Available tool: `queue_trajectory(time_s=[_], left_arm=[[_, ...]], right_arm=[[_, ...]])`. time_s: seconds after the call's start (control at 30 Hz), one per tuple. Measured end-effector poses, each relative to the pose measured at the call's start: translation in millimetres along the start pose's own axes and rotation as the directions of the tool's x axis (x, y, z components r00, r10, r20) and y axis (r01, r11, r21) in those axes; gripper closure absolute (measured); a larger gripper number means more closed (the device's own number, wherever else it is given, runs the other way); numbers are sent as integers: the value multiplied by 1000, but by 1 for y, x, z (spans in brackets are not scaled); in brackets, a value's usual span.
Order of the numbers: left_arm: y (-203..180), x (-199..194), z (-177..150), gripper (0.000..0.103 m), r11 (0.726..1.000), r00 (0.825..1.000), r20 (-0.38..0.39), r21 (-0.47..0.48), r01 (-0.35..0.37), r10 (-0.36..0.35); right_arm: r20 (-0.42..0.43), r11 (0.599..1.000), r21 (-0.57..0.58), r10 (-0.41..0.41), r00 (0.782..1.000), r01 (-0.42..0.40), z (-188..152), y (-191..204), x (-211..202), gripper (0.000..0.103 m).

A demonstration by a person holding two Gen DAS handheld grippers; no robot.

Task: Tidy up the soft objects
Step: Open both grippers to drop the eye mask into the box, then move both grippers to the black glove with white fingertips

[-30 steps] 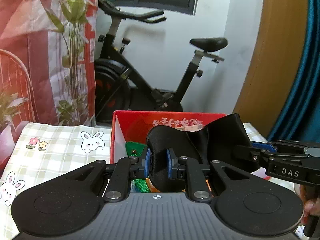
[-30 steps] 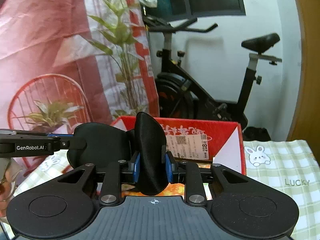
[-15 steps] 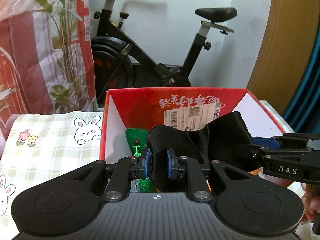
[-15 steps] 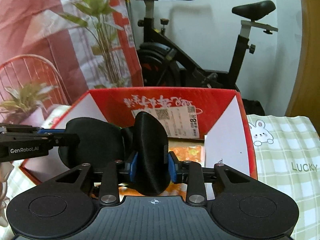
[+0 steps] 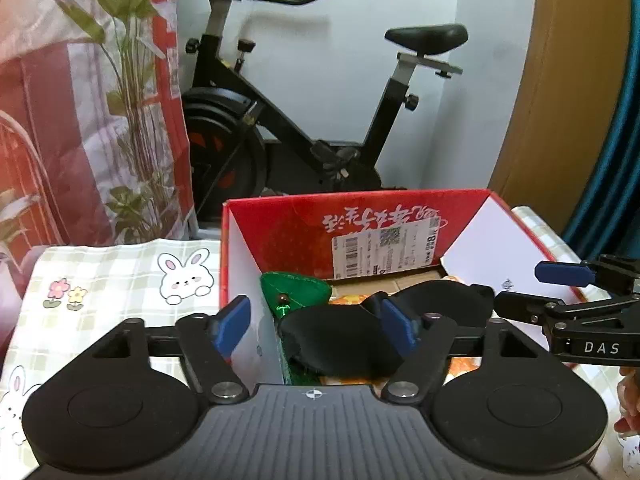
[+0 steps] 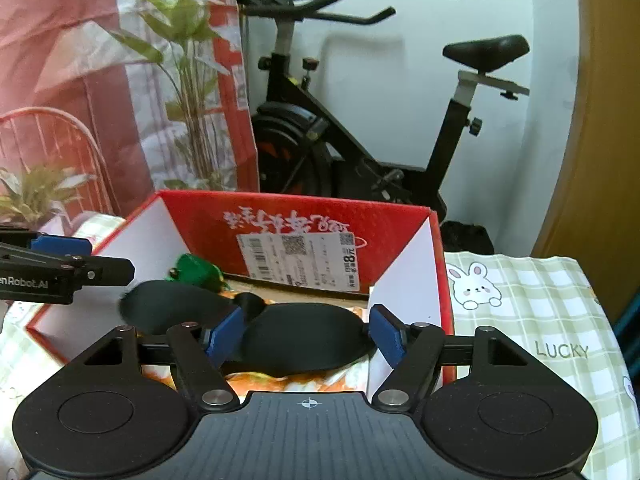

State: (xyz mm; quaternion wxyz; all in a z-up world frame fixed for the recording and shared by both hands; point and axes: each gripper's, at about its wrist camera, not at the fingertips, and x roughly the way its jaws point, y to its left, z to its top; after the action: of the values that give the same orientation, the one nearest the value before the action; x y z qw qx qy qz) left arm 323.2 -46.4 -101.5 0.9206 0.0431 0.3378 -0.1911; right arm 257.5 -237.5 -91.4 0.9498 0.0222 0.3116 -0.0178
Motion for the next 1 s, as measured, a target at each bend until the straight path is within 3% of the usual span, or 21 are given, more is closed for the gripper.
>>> queue_trajectory(time_s=[0.3,0.53,0.8,1.0], left_arm=[[5,-53,-22,22,999,999,30,-16,29,-28],[16,-73,-55,22,998,999,7,-45,46,-46],[33,-68,-89,23,994,997,-50,-91,60,-65],[41,-48,-108,25,989,991,-103,-132,72,-85]], right_arm=[[73,998,40,43,996,-46,-27,13,-52,35],[82,996,44,71,994,-75,-51,24,-73,36],[65,991,46,120,991,-123,-73,35,-80,39],[-1,988,49,147,989,-147,-90,41,-65,42]])
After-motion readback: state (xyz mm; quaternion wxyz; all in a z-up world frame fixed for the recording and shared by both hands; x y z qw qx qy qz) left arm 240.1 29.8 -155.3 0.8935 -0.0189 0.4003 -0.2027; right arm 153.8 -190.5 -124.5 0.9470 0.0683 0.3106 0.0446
